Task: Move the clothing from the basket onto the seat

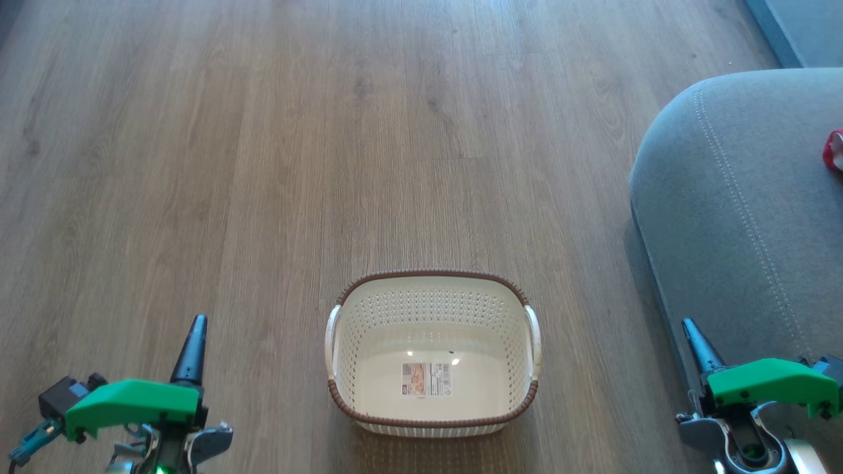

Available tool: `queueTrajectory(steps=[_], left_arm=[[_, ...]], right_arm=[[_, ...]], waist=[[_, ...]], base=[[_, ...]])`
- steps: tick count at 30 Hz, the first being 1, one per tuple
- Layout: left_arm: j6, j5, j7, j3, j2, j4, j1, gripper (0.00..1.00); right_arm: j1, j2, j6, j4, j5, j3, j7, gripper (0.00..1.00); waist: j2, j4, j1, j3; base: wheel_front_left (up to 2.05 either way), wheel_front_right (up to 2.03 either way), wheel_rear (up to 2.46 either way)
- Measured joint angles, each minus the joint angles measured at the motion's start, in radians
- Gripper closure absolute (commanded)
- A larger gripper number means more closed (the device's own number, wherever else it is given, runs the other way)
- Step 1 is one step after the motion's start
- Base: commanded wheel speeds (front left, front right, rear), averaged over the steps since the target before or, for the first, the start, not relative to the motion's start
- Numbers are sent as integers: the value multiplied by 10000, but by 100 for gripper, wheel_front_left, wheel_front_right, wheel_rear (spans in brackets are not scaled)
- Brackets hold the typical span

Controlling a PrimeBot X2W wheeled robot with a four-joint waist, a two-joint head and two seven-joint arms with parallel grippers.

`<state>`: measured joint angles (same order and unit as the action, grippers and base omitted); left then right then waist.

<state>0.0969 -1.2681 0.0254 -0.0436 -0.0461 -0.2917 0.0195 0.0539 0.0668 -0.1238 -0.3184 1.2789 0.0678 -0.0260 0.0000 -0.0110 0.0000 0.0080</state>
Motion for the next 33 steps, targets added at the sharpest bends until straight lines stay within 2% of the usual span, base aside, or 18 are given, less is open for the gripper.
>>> queueTrajectory(steps=[28, 33], left_arm=[[267, -3141, 794, -328, 4, 98, 291, 100], [268, -3363, 838, -339, 4, 117, 306, 100]], right_arm=[[16, -196, 2, 322, 3010, 598, -782, 100], [16, -221, 2, 330, 3237, 631, -800, 100]], waist=[[0, 106, 0, -47], [0, 110, 0, -49]], base=[[0, 0, 0], [0, 0, 0]])
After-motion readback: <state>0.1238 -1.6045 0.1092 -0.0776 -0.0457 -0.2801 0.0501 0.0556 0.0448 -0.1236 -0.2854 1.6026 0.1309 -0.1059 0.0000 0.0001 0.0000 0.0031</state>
